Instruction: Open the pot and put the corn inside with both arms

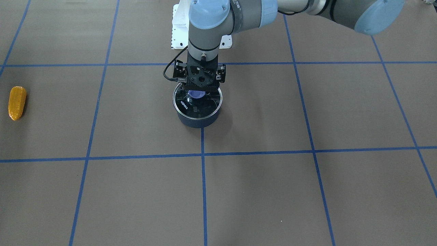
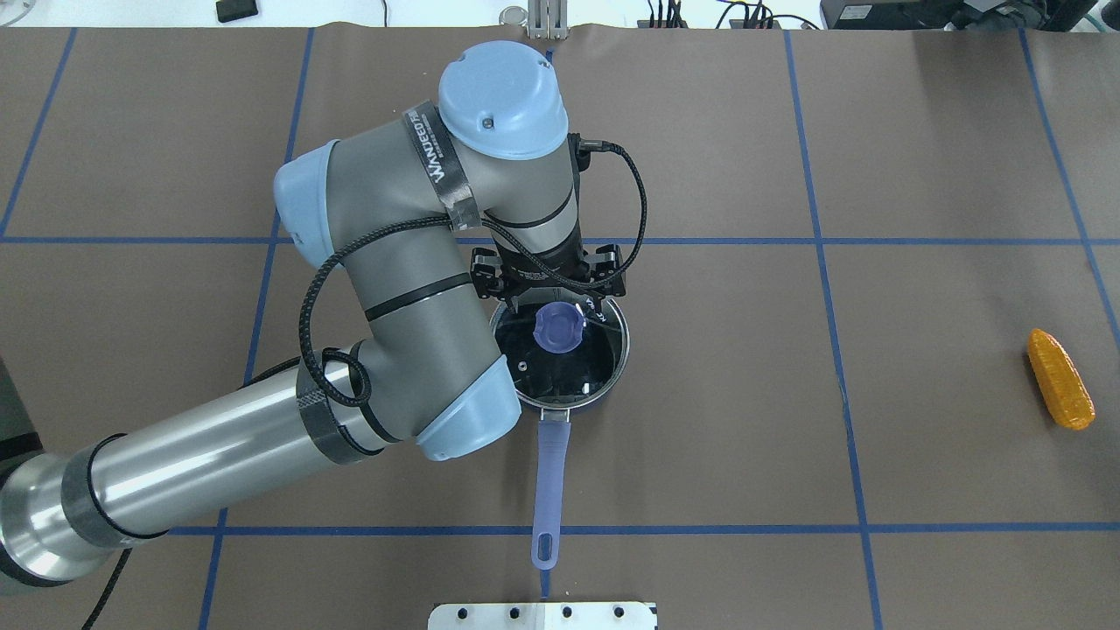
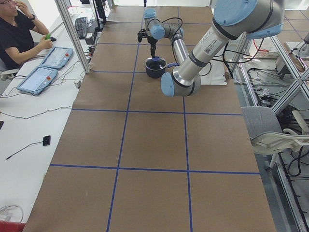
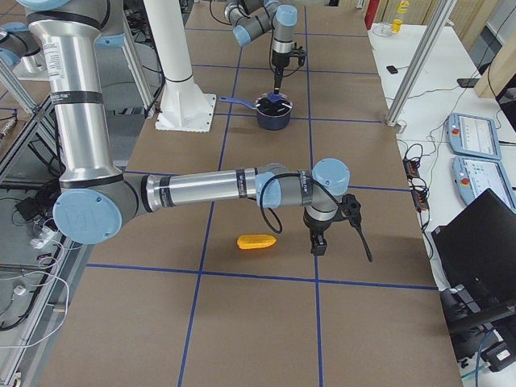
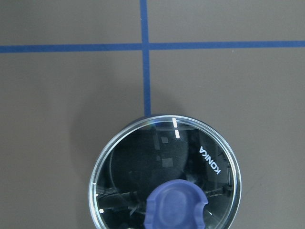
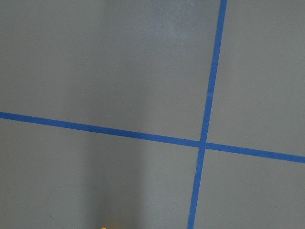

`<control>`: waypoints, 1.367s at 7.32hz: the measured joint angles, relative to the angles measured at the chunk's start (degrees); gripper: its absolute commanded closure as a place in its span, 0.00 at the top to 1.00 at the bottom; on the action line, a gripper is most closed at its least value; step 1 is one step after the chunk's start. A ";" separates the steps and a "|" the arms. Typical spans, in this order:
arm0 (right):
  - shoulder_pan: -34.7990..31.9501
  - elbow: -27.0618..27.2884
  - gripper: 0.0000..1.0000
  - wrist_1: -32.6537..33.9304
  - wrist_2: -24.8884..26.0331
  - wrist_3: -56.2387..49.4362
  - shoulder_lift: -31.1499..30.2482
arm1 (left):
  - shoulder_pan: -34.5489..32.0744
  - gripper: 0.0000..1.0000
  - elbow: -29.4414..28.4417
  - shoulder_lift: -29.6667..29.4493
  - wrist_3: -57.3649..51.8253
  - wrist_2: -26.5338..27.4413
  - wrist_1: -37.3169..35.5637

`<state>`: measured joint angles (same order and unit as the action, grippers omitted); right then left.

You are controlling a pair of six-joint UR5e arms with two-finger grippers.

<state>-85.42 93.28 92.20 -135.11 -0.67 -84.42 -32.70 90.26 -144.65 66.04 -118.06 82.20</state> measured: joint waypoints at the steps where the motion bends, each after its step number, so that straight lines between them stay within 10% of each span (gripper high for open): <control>1: 0.69 2.84 1.00 0.00 0.05 1.83 -1.83 | 0.23 1.00 -0.62 -0.02 0.43 0.11 1.06; 6: 9.97 14.10 1.00 -3.21 2.37 12.89 -12.30 | 0.35 1.00 -0.76 0.28 0.62 0.11 1.65; 10: 17.29 3.22 1.00 -29.86 6.32 26.08 -16.40 | 0.28 1.00 -0.56 0.50 0.51 0.11 1.65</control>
<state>-68.13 96.50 62.34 -128.79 25.41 -100.82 -32.42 89.70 -144.15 66.54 -117.95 83.85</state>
